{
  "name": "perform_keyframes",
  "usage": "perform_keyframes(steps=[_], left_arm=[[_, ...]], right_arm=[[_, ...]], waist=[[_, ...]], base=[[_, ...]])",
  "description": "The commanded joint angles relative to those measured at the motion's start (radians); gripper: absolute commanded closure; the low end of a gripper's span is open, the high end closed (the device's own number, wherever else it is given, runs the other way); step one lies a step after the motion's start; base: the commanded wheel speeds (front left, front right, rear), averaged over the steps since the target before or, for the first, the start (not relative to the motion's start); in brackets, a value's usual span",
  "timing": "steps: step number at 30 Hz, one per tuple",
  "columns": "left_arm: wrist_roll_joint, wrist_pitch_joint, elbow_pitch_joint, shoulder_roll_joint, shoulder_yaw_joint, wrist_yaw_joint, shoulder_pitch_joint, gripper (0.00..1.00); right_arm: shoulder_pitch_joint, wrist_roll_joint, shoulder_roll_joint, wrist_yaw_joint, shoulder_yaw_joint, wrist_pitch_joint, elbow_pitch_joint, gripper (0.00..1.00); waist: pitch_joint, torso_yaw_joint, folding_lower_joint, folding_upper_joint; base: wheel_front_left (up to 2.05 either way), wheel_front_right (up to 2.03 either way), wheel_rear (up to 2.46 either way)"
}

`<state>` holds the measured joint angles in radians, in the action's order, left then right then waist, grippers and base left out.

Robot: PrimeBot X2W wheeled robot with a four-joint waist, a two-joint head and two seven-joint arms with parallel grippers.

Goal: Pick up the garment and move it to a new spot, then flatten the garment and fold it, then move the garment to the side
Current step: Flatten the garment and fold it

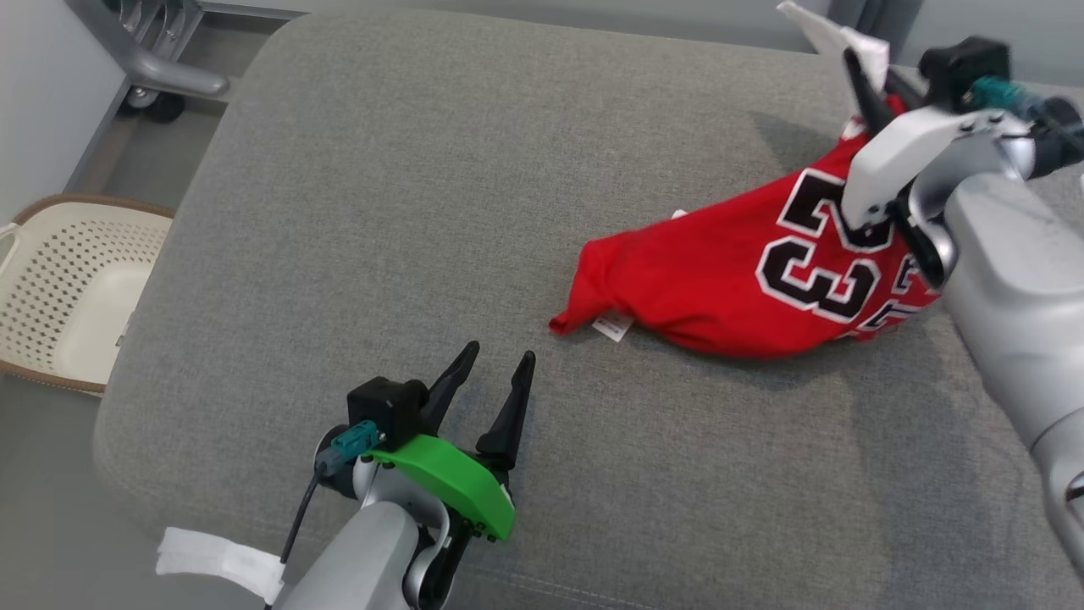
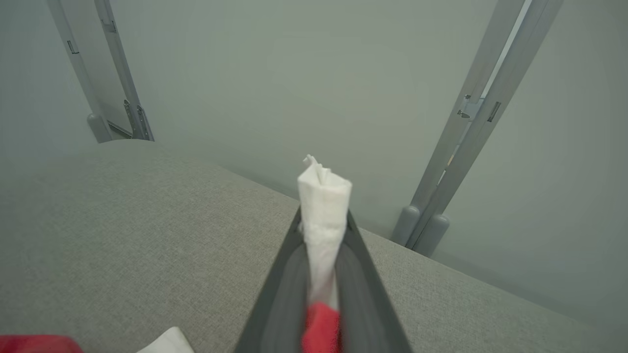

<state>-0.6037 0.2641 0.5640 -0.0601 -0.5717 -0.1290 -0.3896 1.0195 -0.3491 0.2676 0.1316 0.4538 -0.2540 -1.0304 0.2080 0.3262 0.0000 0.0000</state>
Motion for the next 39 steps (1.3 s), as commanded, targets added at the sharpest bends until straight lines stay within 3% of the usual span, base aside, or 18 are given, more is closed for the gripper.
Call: perform_keyframes(steps=[1,6,11,15,21,22,23,26,29,33,39], left_arm=[[0.001,0.000,-0.005,0.002,-0.007,-0.002,-0.008,0.00],[-0.008,0.000,-0.015,0.007,-0.022,-0.002,-0.025,0.00],[-0.014,0.000,-0.013,0.008,-0.024,-0.002,-0.013,0.00],[-0.016,0.000,-0.010,0.009,-0.012,-0.002,-0.006,0.00],[0.006,0.000,-0.010,0.008,0.006,-0.002,-0.011,0.00],[0.014,0.000,-0.008,0.008,0.011,-0.002,-0.016,0.00],[0.018,0.000,-0.005,0.008,0.016,-0.002,-0.020,0.00],[0.030,0.000,0.004,0.006,0.030,-0.002,-0.029,0.00],[0.043,0.000,0.015,-0.005,0.044,-0.002,-0.050,0.00],[0.049,0.000,0.048,-0.021,0.047,-0.002,-0.103,0.00],[0.022,0.000,0.169,-0.042,0.066,-0.002,-0.248,0.00]], right_arm=[[0.053,0.035,0.031,-0.002,-0.033,-0.007,-0.020,1.00],[0.166,0.108,0.070,-0.002,-0.140,-0.011,-0.079,1.00],[0.230,0.194,0.067,-0.002,-0.249,-0.012,-0.070,1.00],[0.162,0.237,0.054,-0.002,-0.359,-0.011,-0.019,1.00],[-0.069,0.281,0.061,-0.002,-0.587,-0.011,0.056,1.00],[-0.174,0.285,0.048,-0.002,-0.690,-0.011,0.082,0.28],[-0.220,0.296,0.039,-0.002,-0.738,-0.011,0.104,0.00],[-0.341,0.313,-0.018,-0.001,-0.860,-0.011,0.180,0.00],[-0.430,0.328,-0.092,-0.001,-0.912,-0.011,0.271,0.00],[-0.494,0.326,-0.167,-0.001,-0.862,-0.011,0.363,0.00],[-0.521,0.265,-0.208,-0.001,-0.736,-0.011,0.434,0.00]], waist=[[0.022,0.031,0.0000,0.0000],[0.057,0.069,0.0000,0.0000],[0.062,0.076,0.0000,0.0000],[0.050,0.043,0.0000,0.0000],[0.041,-0.044,0.0000,0.0000],[0.042,-0.076,0.0000,0.0000],[0.042,-0.093,0.0000,0.0000],[0.040,-0.143,0.0000,0.0000],[0.037,-0.200,0.0000,0.0000],[0.041,-0.285,0.0000,0.0000],[0.084,-0.406,0.0000,0.0000]], base=[[0.00,0.00,0.00],[0.00,0.00,0.00],[0.00,0.00,0.00],[0.00,0.00,0.00],[0.00,0.00,0.00],[0.00,0.00,0.00],[0.00,0.00,0.00],[0.00,0.00,0.00],[0.00,0.00,0.00],[0.00,0.00,0.00],[0.00,0.00,0.00]])
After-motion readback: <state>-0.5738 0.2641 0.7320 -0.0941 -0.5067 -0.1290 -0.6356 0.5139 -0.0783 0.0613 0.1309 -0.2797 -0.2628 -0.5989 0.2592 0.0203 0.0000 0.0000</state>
